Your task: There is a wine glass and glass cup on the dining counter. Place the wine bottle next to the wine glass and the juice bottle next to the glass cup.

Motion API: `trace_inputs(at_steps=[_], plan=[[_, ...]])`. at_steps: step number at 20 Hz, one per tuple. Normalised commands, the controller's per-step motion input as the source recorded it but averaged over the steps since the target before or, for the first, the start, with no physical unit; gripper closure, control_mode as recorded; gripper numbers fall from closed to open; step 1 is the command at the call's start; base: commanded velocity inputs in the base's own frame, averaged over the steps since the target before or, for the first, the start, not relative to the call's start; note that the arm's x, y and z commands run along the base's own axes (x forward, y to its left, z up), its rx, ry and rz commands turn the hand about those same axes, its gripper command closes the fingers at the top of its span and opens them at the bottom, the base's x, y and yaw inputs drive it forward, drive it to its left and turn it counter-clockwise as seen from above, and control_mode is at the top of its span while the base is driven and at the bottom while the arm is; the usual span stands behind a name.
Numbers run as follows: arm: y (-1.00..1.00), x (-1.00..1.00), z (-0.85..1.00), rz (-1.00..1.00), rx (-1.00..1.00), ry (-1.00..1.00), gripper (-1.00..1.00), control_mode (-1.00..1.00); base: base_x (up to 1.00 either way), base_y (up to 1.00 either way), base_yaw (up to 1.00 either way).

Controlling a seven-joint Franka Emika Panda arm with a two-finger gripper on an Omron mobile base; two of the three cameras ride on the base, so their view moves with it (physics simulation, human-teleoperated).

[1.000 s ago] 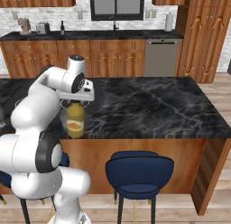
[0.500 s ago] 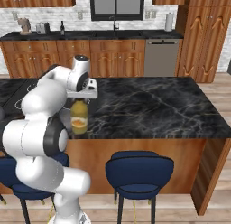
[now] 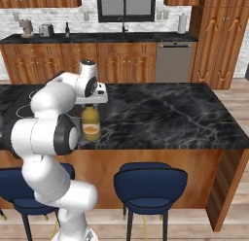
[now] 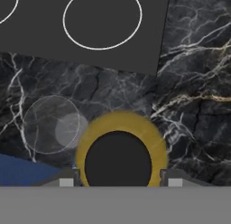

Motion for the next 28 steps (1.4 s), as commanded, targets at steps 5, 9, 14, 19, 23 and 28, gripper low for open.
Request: trace_inputs(at_steps=[5, 9, 14, 19, 23, 28], plan=[[0.00, 0.35, -0.16, 0.05, -0.07, 0.00, 1.00, -1.00, 0.00, 0.00, 0.00], [0.00, 0.32, -0.20, 0.07, 0.00, 0.00, 1.00, -1.00, 0.00, 0.00, 0.00], [0.04, 0.33, -0.16, 0.03, 0.00, 0.00, 1.00, -1.00, 0.00, 0.00, 0.00], [0.15, 0.15, -0.23, 0.00, 0.00, 0.00, 1.00, -1.00, 0.00, 0.00, 0.00], [0.13, -0.03, -0.17, 0.00, 0.00, -0.07, 1.00, -1.00, 0.00, 0.00, 0.00], [0.08, -0.12, -0.09, 0.00, 0.00, -0.11, 1.00, -1.00, 0.00, 0.00, 0.00]])
